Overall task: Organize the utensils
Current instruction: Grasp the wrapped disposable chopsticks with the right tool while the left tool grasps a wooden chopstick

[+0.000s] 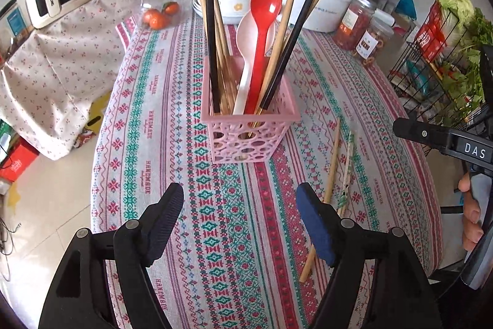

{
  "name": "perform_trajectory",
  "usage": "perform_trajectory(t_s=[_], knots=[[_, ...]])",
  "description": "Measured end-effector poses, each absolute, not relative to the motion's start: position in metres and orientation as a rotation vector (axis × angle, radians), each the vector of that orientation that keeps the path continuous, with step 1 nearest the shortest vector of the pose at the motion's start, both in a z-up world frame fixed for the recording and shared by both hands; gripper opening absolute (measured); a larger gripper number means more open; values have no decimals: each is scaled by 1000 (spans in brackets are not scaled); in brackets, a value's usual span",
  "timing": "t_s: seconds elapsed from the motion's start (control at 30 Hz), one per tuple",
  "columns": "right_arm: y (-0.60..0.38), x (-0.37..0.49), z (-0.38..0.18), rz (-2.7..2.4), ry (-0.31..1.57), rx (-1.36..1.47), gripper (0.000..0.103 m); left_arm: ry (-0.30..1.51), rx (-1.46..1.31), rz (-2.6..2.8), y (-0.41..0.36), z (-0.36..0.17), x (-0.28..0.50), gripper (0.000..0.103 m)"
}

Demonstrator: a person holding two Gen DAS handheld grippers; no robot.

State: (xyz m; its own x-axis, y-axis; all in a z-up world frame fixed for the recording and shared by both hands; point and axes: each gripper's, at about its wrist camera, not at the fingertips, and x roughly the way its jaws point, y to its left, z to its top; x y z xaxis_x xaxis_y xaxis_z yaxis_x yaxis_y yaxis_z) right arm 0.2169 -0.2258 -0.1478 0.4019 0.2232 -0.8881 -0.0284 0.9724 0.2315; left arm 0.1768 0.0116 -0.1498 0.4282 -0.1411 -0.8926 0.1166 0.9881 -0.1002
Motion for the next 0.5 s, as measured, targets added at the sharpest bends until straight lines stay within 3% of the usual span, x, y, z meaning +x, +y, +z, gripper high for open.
perform_trajectory(t_s=[0.17,0.5], knots=[[-224,223,-188,107,1270,150,77,1211,-16,-154,10,-170,177,78],[-200,238,-227,91,1341,35,77,1250,-25,-165,10,-181,182,78]])
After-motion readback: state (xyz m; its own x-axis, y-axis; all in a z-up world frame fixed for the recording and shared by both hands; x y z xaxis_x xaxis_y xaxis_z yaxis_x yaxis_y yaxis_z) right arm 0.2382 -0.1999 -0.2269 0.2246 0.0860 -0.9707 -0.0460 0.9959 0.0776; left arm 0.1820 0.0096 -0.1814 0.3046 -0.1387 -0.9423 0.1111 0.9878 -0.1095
